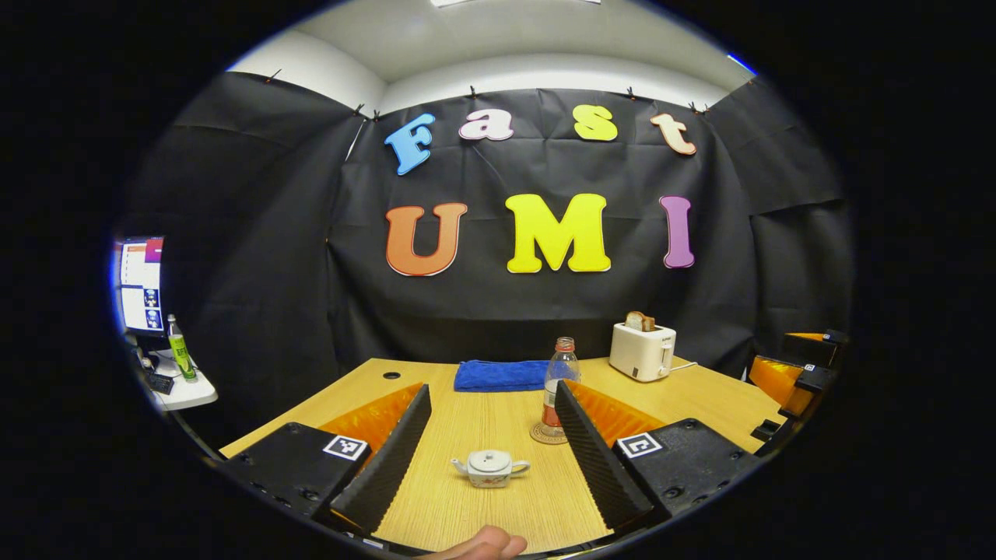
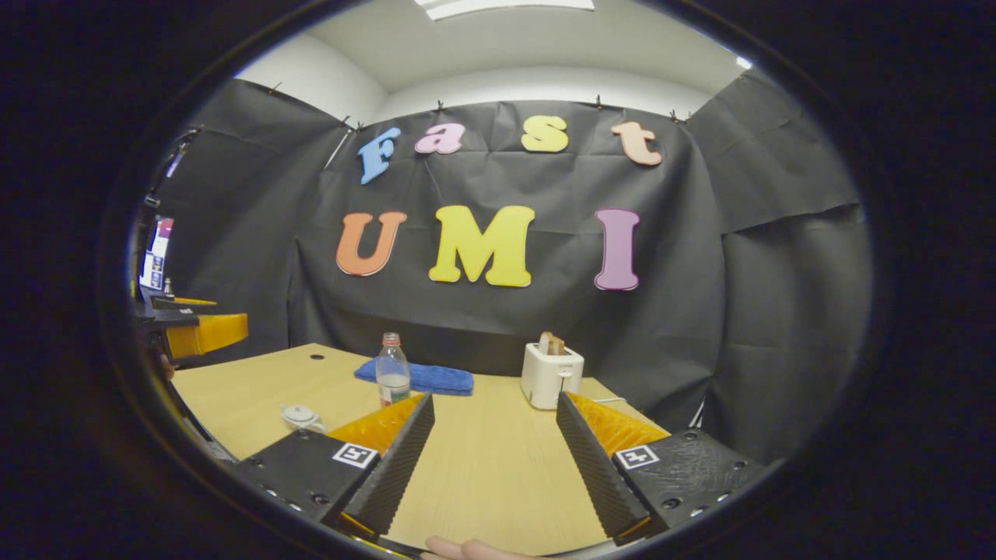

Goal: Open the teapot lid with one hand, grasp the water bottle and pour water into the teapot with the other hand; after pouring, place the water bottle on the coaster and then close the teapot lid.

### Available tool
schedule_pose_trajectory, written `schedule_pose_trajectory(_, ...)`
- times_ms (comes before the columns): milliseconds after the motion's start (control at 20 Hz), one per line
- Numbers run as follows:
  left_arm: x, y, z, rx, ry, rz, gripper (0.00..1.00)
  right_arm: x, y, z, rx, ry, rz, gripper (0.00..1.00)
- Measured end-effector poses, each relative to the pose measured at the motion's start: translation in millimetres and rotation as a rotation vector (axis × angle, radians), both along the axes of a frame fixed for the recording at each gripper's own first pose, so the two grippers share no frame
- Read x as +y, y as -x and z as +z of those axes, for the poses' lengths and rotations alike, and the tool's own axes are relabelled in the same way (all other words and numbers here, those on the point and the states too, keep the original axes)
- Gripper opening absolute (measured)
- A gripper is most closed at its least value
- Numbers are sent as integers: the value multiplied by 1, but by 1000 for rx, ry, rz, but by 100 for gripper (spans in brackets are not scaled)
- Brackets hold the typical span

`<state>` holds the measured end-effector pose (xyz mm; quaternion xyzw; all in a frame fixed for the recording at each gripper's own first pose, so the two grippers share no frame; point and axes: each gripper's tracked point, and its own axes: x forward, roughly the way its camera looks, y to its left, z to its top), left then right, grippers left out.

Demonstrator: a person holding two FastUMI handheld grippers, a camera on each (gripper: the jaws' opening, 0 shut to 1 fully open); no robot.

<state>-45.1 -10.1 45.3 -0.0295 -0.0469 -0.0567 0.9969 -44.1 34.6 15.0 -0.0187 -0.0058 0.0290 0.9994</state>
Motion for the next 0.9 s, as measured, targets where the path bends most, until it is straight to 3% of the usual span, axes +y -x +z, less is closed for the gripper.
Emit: schedule_pose_trajectory(900, -10, -4, -9, 16, -51, -11, 100, -2, -6, -1, -10, 31, -5, 95)
